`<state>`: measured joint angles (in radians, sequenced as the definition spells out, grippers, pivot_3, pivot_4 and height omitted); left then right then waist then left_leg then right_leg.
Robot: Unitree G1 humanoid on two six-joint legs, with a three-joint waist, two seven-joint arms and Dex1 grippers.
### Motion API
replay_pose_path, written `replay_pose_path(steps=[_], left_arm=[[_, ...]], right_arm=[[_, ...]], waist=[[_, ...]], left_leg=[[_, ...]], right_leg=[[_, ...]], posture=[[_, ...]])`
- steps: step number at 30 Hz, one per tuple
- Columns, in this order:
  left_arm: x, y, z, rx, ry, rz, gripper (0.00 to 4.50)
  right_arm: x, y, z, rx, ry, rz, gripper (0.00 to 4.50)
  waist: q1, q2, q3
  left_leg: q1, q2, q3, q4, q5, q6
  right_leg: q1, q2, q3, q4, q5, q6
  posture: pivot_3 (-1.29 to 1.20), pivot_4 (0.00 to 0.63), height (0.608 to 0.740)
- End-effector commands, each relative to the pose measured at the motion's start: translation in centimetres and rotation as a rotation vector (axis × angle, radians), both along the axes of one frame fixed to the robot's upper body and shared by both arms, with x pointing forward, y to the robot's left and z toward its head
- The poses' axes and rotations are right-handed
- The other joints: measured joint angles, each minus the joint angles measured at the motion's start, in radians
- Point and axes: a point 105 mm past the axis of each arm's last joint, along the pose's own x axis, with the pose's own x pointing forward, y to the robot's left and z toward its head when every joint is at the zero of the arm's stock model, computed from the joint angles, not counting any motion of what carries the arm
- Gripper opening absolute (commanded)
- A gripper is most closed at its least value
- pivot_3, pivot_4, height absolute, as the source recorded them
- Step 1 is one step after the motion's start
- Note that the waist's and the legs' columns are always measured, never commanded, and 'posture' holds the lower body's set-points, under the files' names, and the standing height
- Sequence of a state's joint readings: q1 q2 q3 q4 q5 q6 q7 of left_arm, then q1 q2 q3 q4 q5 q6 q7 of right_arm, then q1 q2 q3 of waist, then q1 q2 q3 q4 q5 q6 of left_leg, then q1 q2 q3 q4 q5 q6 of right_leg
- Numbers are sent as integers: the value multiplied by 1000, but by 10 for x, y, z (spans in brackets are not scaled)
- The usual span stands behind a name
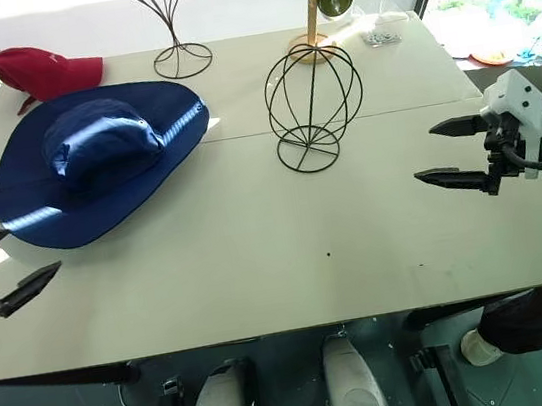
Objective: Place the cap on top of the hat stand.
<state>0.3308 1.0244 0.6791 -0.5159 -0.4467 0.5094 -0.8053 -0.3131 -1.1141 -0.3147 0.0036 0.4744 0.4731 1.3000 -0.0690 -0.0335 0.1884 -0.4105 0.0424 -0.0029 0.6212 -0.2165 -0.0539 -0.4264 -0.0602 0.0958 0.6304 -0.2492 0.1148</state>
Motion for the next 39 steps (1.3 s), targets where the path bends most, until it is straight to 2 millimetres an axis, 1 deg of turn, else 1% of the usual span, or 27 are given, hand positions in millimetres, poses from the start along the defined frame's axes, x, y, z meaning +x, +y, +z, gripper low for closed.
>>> replay_pose_path(steps=[1,4,6,9,13,18,20,22,25,30,34,36,37,39], left_arm=[[19,-28,3,109,-59,-93,4500],[42,-37,1,222,-117,-103,4500],[58,-44,4,255,-177,-86,4500],[80,-60,4,320,-268,-66,4500],[89,-78,-12,356,-262,-73,4500],[96,-89,-27,395,-249,-60,4500],[101,-89,-28,446,-269,-51,4500],[108,-85,-31,488,-272,-24,4500],[117,-80,-37,507,-263,14,4500],[137,-63,-64,538,-217,111,4500],[146,-57,-66,549,-219,138,4500],[149,-55,-65,544,-224,143,3969],[149,-55,-65,542,-226,145,3595],[150,-54,-64,536,-231,148,2583]], right_arm=[[-28,28,27,32,-44,98,4468],[-48,49,31,65,-20,152,4468],[-60,60,32,81,-6,179,4468],[-71,71,32,101,-1,186,4468],[-73,74,31,112,-15,148,4468],[-75,77,34,139,-31,134,4468],[-74,78,35,141,-36,128,4468],[-74,78,36,146,-41,125,4468],[-73,80,38,151,-47,127,4468],[-75,83,44,150,-57,149,4468],[-75,84,48,144,-62,159,4468],[-74,84,52,144,-66,160,4500],[-74,83,52,145,-66,160,4500],[-74,83,53,142,-69,158,4500]], waist=[[4,0,0],[9,0,0],[10,0,0],[15,-1,0],[22,-1,0],[27,-2,0],[27,-2,0],[27,-2,0],[27,-2,0],[27,-2,0],[28,-3,-1],[28,-3,-2],[27,-3,-2],[28,-3,-2]], left_leg=[[0,0,0,0,0,0],[0,3,-2,0,0,0],[0,3,-2,1,0,0],[1,4,-2,3,0,0],[0,4,-2,5,0,1],[-1,4,-3,7,-1,1],[-1,4,-3,7,-1,1],[-1,4,-3,7,-1,1],[-1,4,-3,8,0,1],[-1,4,-4,8,-1,2],[-1,5,-5,9,-1,2],[-1,5,-5,9,-1,2],[-1,5,-5,9,-1,2],[-1,5,-5,9,-1,2]], right_leg=[[0,1,0,0,0,0],[0,4,0,1,0,0],[0,5,0,1,0,0],[2,6,0,1,1,1],[3,6,0,1,1,1],[3,6,0,1,2,2],[3,6,0,1,2,2],[3,6,0,1,2,2],[4,6,0,1,2,2],[4,6,0,1,2,3],[5,9,0,2,3,4],[5,9,0,2,3,4],[5,9,0,2,3,4],[5,9,0,2,3,4]], posture=[[0,150,739],[0,150,739],[0,150,739],[0,150,739],[0,150,739],[0,150,739],[0,150,739],[0,150,739],[0,150,739],[0,150,739],[0,150,739],[0,150,739],[0,150,739],[0,150,739]])
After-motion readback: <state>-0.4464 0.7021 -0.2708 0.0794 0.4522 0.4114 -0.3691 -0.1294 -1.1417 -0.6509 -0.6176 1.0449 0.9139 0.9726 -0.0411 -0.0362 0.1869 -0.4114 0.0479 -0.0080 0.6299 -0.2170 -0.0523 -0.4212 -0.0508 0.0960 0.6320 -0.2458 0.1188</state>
